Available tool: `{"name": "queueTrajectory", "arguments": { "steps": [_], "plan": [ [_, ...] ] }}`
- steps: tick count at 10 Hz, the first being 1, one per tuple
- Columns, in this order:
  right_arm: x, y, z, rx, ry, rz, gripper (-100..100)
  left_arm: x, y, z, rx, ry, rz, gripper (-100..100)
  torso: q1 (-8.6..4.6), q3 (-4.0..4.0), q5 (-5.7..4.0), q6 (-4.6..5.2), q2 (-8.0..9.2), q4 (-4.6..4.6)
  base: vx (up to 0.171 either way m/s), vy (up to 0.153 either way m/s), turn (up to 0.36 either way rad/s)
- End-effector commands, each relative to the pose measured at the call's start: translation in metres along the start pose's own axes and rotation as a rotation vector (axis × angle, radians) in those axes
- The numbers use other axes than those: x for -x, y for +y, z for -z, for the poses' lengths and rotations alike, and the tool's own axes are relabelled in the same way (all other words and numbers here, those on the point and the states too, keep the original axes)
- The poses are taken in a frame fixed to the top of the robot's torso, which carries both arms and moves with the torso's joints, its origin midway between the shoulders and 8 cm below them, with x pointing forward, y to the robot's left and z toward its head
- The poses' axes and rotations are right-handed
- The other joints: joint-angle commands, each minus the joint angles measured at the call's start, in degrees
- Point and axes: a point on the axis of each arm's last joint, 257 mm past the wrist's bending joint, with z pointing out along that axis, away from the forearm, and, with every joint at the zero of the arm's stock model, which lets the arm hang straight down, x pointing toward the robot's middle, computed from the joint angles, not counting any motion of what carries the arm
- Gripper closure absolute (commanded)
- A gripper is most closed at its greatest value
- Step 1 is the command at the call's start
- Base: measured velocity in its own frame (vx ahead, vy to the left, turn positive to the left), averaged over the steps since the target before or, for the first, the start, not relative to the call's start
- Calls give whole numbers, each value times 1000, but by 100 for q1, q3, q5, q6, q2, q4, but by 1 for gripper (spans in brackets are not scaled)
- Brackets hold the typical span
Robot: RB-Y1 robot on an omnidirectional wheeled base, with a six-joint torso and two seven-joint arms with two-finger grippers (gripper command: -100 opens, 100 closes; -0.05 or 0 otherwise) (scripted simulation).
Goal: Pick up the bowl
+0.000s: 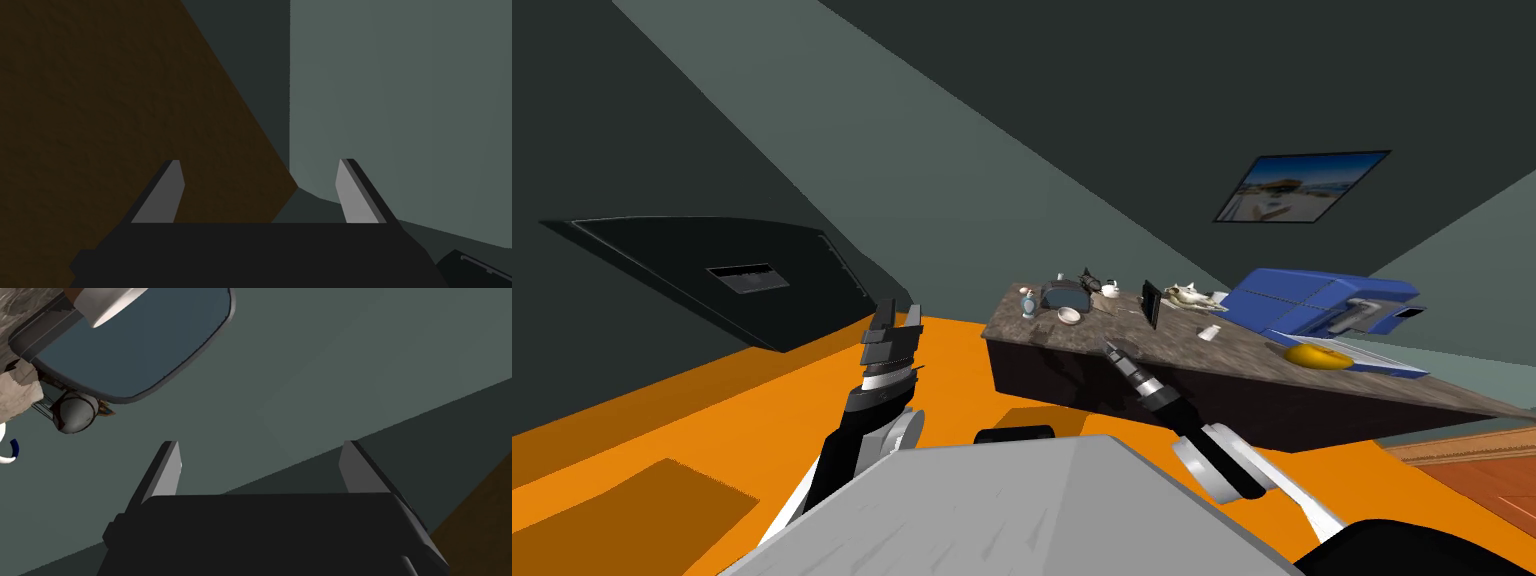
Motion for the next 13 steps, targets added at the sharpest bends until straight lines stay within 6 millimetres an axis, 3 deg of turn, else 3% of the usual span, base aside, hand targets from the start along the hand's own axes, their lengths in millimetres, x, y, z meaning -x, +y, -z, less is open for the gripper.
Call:
{"name": "queueTrajectory", "arguments": {
  "steps": [1, 2, 3, 6, 7, 8, 9, 12, 13],
  "plan": [
    [-3, -6, 0, -9, 34, 42, -100, 0, 0, 0, 0, 0, 0, 0, 0, 0, 0, 0, 0, 0, -7, 96, 23],
    [-8, -23, 6, -36, 78, 97, -100, 0, 0, 0, 0, 0, 0, 0, -7, 1, -1, 0, 1, 1, 7, 138, 71],
    [-7, -22, 6, -31, 88, 108, -100, 0, 0, 0, 0, 0, 0, 0, 6, -1, 1, -1, -3, 0, 10, 111, 24],
    [-13, -54, 19, -75, 186, 224, -100, 0, 0, 0, 0, 0, 0, 0, -4, -2, 0, 0, -4, -1, 10, 110, 64],
    [-12, -54, 18, -70, 195, 234, -100, 0, 0, 0, 0, 0, 0, 0, -8, -3, -1, -1, -5, -1, 10, 78, 50],
    [-14, -69, 25, -92, 238, 281, -100, 0, 0, 0, 0, 0, 0, 0, -15, -3, -3, 0, -5, -1, 9, 101, 94],
    [-13, -69, 24, -86, 249, 294, -100, 0, 0, 0, 0, 0, 0, 0, -9, -3, -2, -1, -5, -1, 3, 83, 39],
    [-15, -99, 39, -117, 348, 394, -100, 0, 0, 0, 0, 0, 0, 0, -18, -3, -3, 1, -6, -1, 20, 80, 94],
    [-13, -98, 38, -111, 358, 407, -100, 0, 0, 0, 0, 0, 0, 0, -15, -6, -3, -2, -11, -2, 27, 59, 65]
  ]
}}
